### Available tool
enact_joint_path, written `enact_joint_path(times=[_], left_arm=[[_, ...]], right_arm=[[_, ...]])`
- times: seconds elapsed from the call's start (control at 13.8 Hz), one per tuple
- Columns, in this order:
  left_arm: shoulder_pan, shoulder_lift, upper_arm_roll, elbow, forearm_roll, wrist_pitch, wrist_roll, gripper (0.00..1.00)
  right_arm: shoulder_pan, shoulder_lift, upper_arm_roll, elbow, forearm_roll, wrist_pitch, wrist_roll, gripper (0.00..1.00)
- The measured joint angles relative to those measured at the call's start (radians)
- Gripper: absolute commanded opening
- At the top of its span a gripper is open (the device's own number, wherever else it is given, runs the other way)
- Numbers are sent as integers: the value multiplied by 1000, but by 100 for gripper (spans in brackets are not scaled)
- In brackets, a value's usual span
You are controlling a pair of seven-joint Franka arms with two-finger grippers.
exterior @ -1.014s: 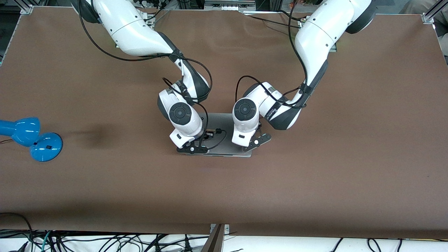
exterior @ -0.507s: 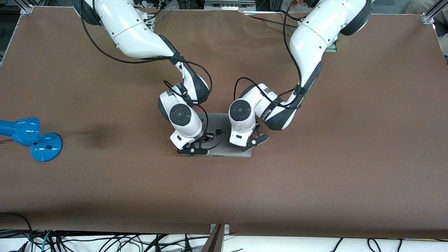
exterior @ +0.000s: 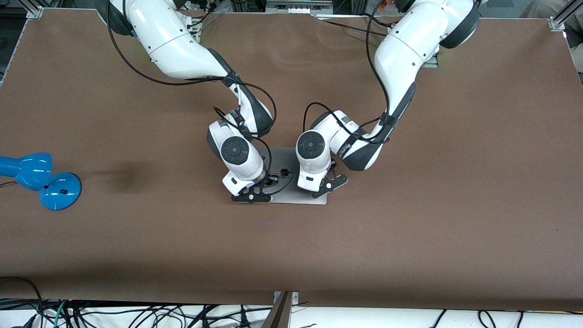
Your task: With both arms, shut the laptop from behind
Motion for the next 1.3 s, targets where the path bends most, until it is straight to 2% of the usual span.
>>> enact_joint_path(times=[0.36,0.43,0.51,0.58,0.65,0.72,0.8,0.87,1.01,1.3], left_arm=[[0,1,1,2,0,0,0,0],[0,1,1,3,0,0,0,0],[0,1,2,5,0,0,0,9],[0,1,3,9,0,0,0,12],[1,0,5,16,0,0,0,19],[3,-2,6,24,0,-2,0,30],[9,-10,8,31,0,-14,0,73],[17,-19,8,37,0,-39,1,97],[32,-47,8,41,0,-84,4,100],[69,-115,-3,40,0,-178,53,100]], right_arm=[[0,1,0,0,-1,13,-3,0],[0,1,-1,0,-1,16,-5,4],[0,1,-1,0,-1,16,-6,18],[-1,1,-1,1,-1,16,-6,34],[-1,1,-2,3,-1,12,-6,55],[-2,1,-3,8,-1,3,-6,69],[-4,0,-5,14,-1,-7,-6,74],[-6,-4,-8,22,-1,-18,-6,77],[-11,-24,-12,34,-1,-48,-6,90],[-28,-82,-16,118,-1,-216,3,97]])
